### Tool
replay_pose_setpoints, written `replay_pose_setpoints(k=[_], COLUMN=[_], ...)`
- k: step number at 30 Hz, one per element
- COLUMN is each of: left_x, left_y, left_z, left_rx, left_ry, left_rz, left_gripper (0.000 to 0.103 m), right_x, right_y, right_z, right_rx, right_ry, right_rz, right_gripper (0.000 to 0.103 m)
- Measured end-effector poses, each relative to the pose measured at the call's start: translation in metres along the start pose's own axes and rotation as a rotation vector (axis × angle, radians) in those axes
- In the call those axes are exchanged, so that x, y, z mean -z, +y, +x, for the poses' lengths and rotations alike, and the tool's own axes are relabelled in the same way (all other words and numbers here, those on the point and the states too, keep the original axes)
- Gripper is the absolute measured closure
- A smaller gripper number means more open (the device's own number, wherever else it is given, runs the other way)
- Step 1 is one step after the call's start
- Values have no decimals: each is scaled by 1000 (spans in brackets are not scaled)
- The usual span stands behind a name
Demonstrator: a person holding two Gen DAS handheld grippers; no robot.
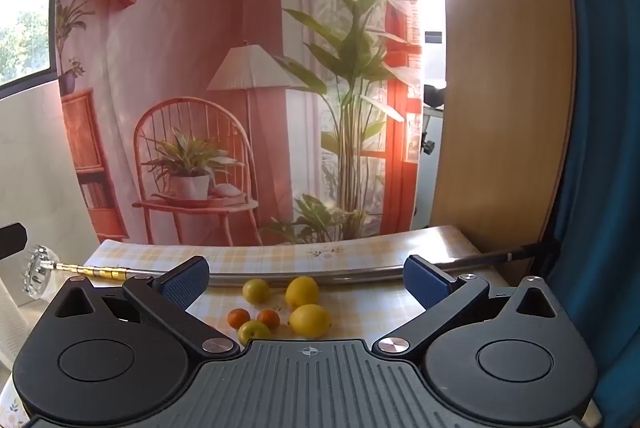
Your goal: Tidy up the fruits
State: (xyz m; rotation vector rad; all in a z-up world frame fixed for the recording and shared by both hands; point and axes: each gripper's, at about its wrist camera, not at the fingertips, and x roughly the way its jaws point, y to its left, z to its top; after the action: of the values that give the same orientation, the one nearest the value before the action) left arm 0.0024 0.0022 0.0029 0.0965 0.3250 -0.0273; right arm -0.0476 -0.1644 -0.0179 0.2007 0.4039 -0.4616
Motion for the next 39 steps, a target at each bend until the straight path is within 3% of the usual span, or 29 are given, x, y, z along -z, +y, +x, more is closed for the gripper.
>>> replay_pose_setpoints(k=[39], left_x=[4], left_y=[-4], left_z=[-6], left_rx=[2], left_ry=[-17], left_rz=[8], left_gripper=[0], right_x=[1], right_y=[1], right_z=[-7], right_rx=[23], right_ry=[-30], right_rz=[-9], right_gripper=[0])
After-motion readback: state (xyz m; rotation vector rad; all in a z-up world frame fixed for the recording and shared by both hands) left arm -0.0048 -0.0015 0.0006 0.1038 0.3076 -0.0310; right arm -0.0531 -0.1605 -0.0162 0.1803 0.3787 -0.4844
